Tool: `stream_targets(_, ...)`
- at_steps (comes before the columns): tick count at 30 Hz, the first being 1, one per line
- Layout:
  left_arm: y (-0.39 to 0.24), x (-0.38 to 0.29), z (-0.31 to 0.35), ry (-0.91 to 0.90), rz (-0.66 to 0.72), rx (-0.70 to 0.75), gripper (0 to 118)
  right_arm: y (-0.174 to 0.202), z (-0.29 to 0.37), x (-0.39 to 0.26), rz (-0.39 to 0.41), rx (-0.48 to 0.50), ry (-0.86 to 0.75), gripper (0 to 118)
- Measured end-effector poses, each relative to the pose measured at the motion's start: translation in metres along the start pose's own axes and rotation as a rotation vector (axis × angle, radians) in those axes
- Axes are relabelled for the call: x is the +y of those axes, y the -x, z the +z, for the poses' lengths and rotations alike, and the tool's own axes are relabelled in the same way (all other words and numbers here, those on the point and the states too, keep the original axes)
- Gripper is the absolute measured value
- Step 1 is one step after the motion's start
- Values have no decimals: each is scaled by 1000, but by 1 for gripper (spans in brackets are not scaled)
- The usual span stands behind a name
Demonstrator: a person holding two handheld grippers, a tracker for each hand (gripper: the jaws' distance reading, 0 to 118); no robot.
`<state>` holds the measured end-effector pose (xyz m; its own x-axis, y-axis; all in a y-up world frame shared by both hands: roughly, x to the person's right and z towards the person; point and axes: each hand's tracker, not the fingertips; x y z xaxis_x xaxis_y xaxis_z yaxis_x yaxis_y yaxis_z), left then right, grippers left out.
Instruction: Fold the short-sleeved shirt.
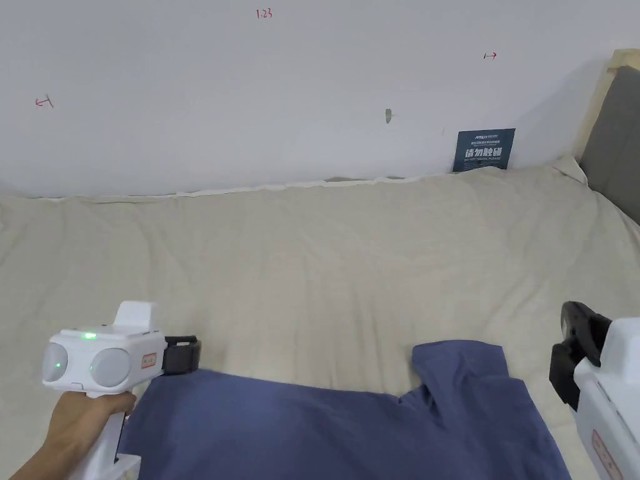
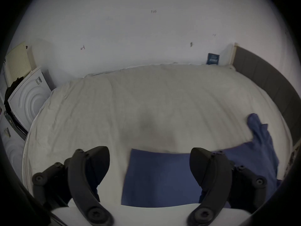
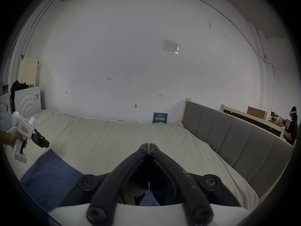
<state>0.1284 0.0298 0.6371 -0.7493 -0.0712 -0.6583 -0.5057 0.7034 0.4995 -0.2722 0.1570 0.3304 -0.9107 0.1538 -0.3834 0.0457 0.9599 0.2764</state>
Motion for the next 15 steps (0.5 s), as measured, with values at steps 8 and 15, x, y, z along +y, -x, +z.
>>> stream_targets(8,31,-24,-59,171,87,2,46,-2,-36,-36,0,-2,123,1)
stream_targets(15,6,-22,-55,154,47,32,3,-19,-56,-50,-54,25,266,2)
